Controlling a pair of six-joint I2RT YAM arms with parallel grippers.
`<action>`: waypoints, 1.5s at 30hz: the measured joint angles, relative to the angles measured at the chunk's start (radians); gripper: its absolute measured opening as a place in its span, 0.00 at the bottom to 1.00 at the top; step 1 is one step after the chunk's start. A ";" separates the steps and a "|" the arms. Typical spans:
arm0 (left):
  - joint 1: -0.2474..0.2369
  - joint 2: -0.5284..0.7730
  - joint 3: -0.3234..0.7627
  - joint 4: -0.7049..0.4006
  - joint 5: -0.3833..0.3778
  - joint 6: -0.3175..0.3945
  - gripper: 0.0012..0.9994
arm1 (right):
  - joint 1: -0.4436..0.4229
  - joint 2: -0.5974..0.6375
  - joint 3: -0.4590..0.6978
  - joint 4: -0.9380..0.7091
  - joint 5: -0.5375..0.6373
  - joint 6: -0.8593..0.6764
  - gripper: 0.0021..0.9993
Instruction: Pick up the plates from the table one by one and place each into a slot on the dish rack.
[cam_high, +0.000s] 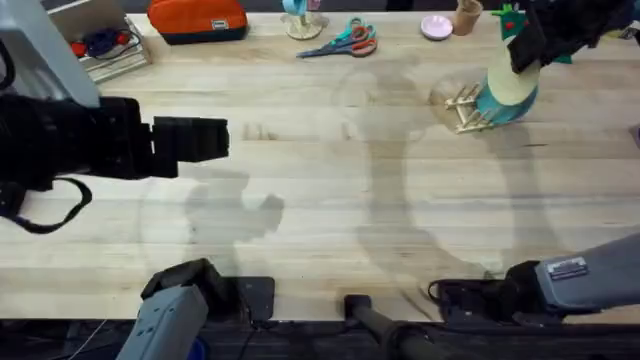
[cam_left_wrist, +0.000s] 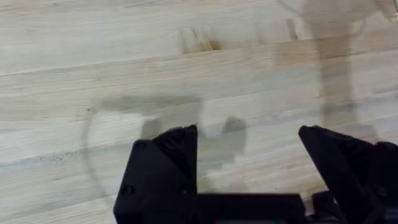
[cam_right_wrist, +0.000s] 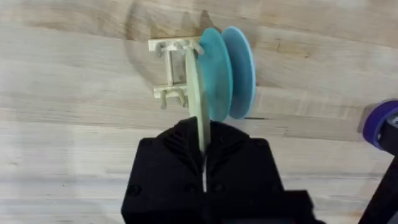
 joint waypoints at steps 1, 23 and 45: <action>0.000 0.000 0.000 0.000 0.000 0.000 0.99 | 0.000 0.000 0.000 0.000 0.000 0.000 0.03; 0.000 0.000 0.000 0.000 0.000 0.000 0.99 | -0.005 0.069 0.000 0.025 0.000 0.000 0.03; 0.000 0.000 0.000 0.000 0.000 0.000 0.99 | -0.013 0.157 0.000 0.032 0.000 0.000 0.03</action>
